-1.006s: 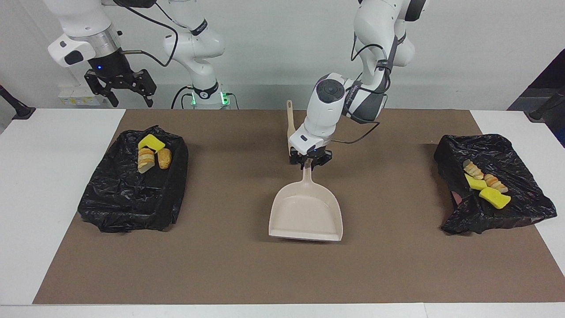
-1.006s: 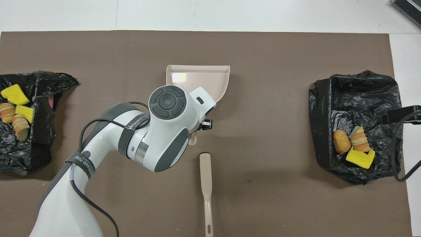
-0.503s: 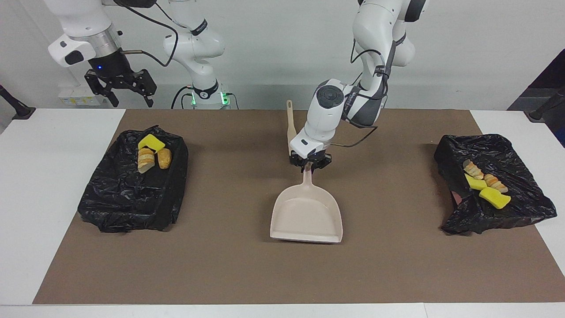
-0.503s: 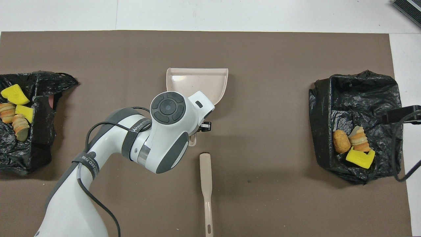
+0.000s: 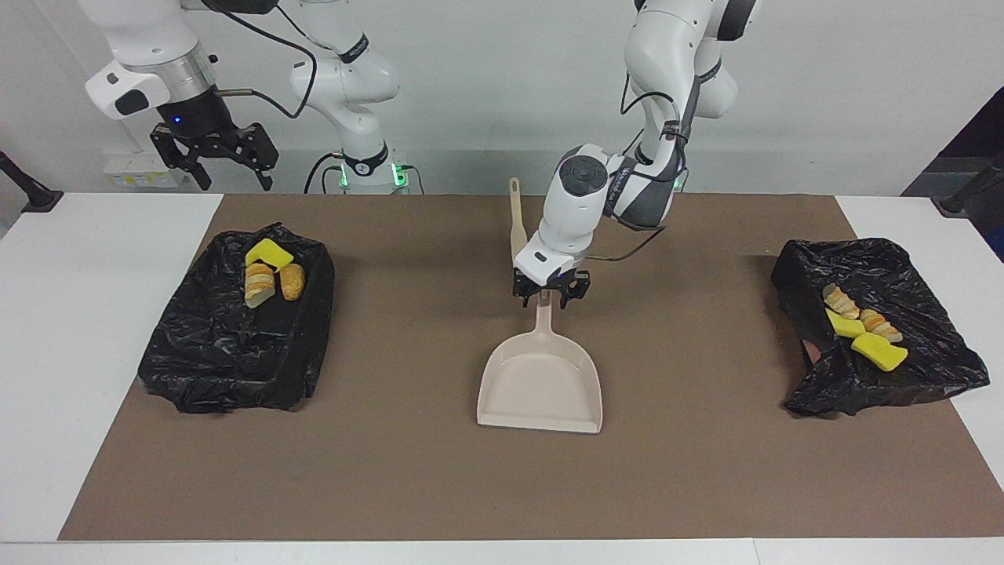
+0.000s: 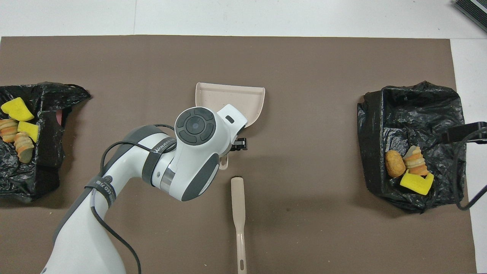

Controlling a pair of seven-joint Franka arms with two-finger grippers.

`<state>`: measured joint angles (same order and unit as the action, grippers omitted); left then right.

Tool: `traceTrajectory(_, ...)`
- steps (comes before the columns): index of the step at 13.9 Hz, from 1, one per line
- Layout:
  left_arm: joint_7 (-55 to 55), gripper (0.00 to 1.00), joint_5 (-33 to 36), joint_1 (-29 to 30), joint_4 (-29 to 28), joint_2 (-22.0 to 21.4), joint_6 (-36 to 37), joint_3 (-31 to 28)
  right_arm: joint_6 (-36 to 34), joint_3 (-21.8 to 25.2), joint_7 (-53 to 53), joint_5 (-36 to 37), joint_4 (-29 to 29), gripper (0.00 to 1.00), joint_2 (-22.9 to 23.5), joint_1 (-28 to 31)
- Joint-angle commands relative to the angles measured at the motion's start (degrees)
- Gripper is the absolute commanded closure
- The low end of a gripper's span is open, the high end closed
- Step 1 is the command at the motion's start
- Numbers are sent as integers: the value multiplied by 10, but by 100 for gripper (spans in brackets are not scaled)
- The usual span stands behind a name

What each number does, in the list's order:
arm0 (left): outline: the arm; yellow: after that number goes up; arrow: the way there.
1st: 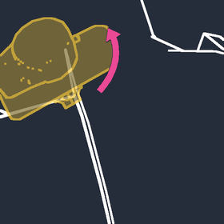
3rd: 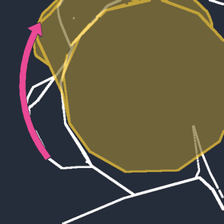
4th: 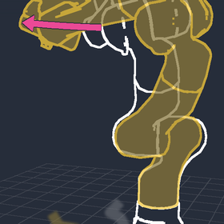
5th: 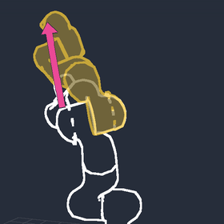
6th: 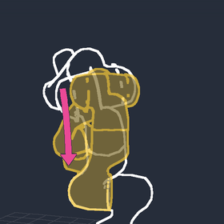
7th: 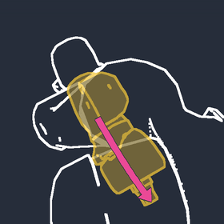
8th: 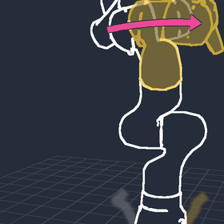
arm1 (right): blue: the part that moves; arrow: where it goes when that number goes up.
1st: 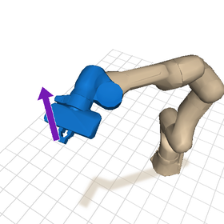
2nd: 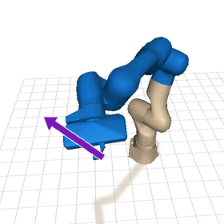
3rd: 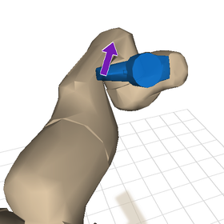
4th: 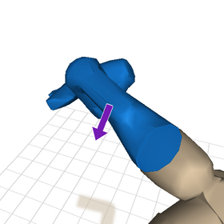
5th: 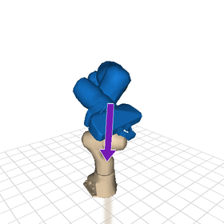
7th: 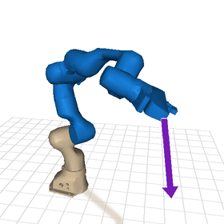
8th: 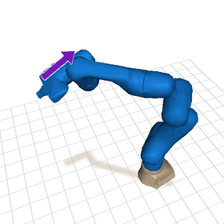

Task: Sweep and dump trash in bin
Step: 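Bring the dustpan back and set it on the table with the left gripper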

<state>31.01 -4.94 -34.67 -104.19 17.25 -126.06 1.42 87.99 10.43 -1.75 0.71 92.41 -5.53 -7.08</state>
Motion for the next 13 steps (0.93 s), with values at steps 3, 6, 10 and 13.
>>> traceTrajectory(3,-2,0,-3,32,37,-41,83,-27,9,-2,-13,-8,14,0,-12,4)
traceTrajectory(6,-34,0,0,98,93,-41,146,-28,9,-2,-13,-8,13,0,-11,4)
traceTrajectory(10,-105,0,-6,182,141,-40,206,-27,9,-2,-13,-8,14,0,-11,4)
traceTrajectory(13,-172,0,-11,244,155,-41,251,-23,9,-2,-13,-8,14,0,-11,4)
